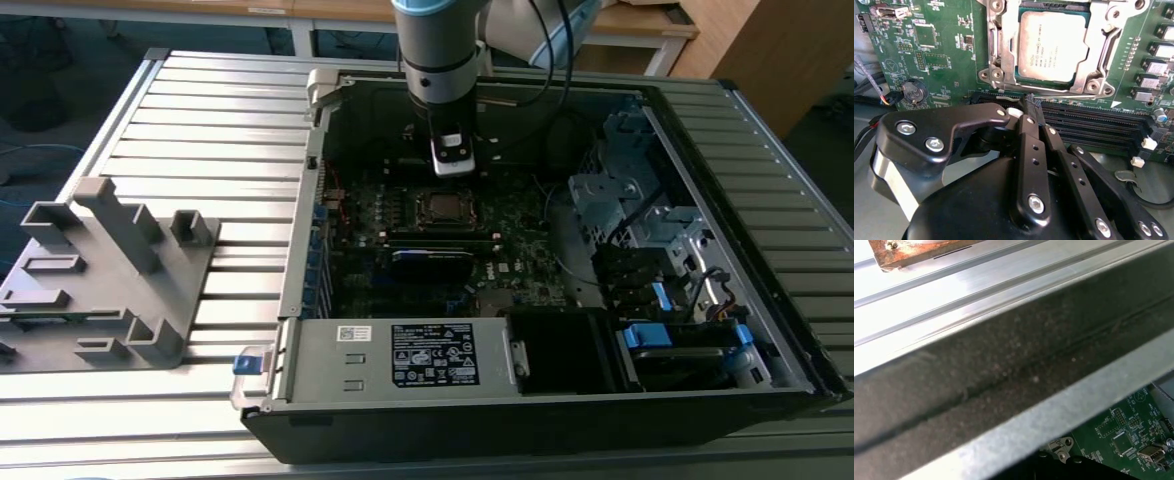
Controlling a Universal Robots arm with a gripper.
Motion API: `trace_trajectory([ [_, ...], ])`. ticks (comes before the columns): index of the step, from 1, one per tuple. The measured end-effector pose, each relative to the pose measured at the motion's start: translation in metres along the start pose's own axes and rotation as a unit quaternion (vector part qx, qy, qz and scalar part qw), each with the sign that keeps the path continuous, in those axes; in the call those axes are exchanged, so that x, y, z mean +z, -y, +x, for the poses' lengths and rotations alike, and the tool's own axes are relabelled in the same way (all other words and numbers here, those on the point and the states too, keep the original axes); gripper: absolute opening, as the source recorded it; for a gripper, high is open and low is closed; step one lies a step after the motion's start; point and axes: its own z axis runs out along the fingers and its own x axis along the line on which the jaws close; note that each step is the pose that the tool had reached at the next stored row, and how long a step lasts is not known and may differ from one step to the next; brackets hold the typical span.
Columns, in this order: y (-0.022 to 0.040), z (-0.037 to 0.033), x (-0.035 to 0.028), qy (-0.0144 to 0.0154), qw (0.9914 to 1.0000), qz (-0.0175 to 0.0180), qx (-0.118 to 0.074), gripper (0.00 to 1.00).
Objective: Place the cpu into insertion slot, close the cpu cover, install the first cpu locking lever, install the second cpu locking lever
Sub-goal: 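Install the first cpu locking lever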
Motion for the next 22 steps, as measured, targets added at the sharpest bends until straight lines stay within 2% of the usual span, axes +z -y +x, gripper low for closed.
trace_trajectory([
  [6, 0.0004, -0.0004, 0.0004, 0.0001, 1.00000, 0.0000, 0.000, 0.11],
  [22, 0.0068, -0.0051, 0.0017, 0.0007, 1.00000, 0.0014, 0.000, 0.11],
])
